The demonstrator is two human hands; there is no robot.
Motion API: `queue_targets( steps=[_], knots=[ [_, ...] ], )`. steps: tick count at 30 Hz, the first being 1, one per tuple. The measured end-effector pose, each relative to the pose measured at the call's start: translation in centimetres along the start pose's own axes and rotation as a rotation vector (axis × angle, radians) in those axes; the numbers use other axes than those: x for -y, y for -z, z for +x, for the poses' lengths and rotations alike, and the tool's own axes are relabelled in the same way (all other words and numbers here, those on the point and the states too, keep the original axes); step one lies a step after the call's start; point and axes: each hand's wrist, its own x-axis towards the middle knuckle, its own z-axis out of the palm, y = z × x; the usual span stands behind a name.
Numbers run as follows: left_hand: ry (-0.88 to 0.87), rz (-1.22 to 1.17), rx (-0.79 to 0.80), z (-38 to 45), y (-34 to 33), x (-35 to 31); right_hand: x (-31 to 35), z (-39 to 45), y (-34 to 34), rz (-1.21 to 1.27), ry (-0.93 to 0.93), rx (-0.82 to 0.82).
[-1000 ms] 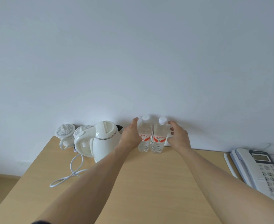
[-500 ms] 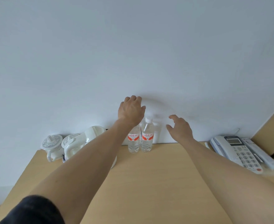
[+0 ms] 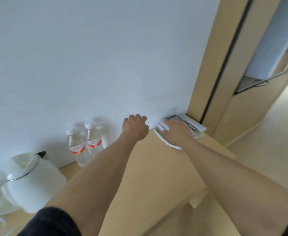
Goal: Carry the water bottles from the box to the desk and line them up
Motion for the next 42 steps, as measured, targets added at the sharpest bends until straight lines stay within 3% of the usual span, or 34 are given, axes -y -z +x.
queue_targets(
  steps=[11,23,33,42],
  knots=[
    [-0.395,0.049,0.177,-0.4,-5.2,-23.1,-20.4,-10.3,1.5,-0.047,-0.361,0.149],
    [-0.643,0.067,0.29,-4.3,-10.0,-48.8,-41.0,-25.1,2.6,0.027,-0.654,0.151],
    [-0.801,0.128,0.383,-6.0,-14.8,-63.8,-53.5,-34.8,2.8,0.105,-0.944,0.166],
    [-0.949,0.177,0.437,-0.8,-19.7,-76.7,-65.5,-34.8,3.2,0.125,-1.115,0.205]
  ],
)
